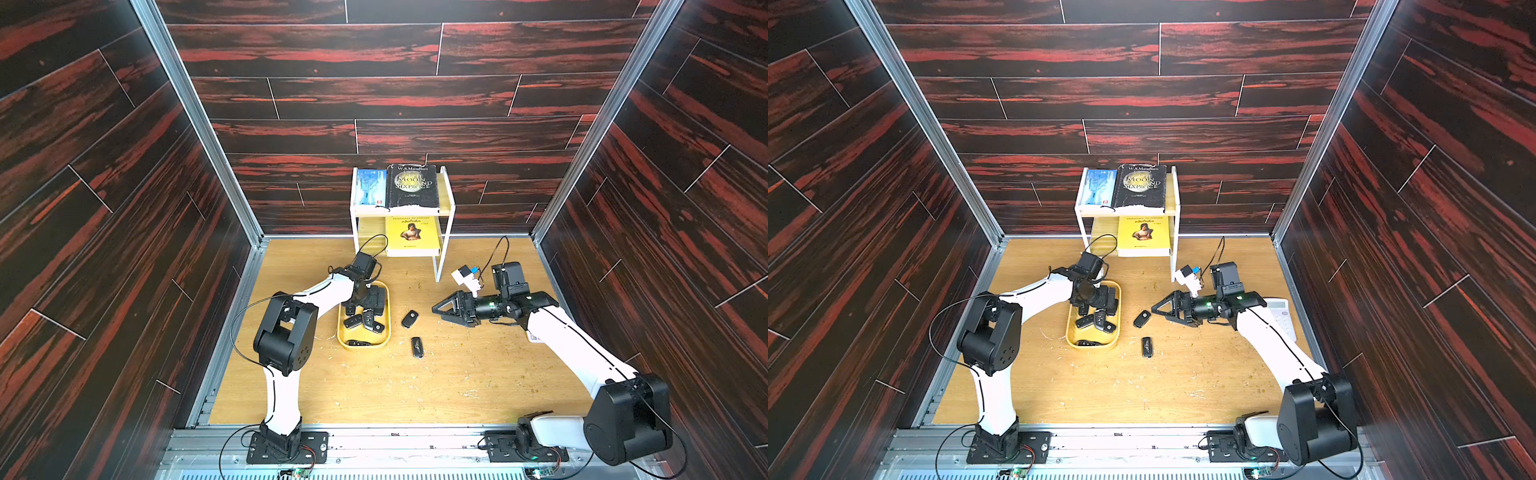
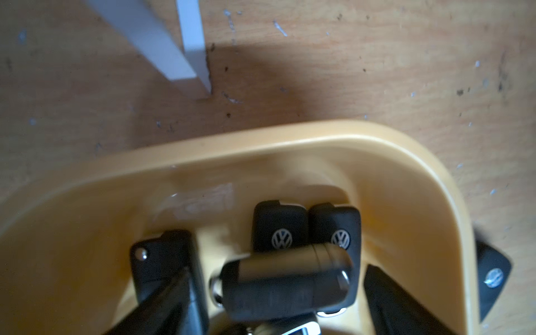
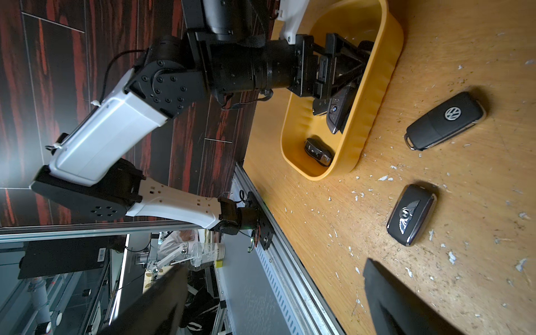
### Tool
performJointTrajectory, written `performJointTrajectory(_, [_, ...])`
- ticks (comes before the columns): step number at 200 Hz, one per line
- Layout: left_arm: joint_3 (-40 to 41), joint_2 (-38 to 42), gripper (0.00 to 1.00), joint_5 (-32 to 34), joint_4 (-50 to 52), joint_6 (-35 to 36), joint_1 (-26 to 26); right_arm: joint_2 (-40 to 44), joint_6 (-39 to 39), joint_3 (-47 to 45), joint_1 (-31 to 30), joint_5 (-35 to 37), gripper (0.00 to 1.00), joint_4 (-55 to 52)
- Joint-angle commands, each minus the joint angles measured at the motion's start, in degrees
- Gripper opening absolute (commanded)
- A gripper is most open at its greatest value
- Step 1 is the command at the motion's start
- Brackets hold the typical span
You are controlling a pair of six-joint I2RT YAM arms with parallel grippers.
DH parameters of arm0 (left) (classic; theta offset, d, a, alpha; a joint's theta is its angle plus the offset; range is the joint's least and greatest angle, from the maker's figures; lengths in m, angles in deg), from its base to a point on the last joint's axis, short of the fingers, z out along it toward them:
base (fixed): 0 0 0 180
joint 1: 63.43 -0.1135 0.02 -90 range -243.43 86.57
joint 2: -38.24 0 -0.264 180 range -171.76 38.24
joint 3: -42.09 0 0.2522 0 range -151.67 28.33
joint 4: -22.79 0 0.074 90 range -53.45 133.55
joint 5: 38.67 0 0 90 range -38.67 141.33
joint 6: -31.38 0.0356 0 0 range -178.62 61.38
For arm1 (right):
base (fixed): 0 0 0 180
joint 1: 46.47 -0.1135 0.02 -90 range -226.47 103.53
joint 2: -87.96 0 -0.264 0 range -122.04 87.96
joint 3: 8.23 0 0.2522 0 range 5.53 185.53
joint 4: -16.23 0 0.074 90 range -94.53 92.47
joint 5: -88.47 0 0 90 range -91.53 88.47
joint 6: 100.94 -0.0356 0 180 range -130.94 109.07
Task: Place the car key into the storage box
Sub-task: Place the car key in the storage box.
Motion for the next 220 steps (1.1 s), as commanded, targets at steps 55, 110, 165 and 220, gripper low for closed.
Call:
performJointTrajectory(55, [1.1, 3.8, 1.00, -2.7, -1.0, -0.1, -0.3, -2.3, 9.8, 1.5, 0.1, 25.0, 0.99, -9.7])
performJointTrajectory(110, [1.2, 12.2, 1.00, -3.0, 0.9, -1.1, -0.2, -4.7, 9.0, 0.9, -4.0, 31.9, 0.99, -12.3])
performJointTrajectory(165, [3.2, 25.1, 1.00, -10.3, 7.5, -3.0, -0.2, -7.9, 1.9, 1.9, -18.0, 45.8, 0.92, -12.5])
performJointTrajectory(220, [14.1, 48.0, 1.00, -19.4, 4.1, -2.7, -1.8, -13.3, -3.8, 2.6, -27.1, 53.7, 0.88, -10.3])
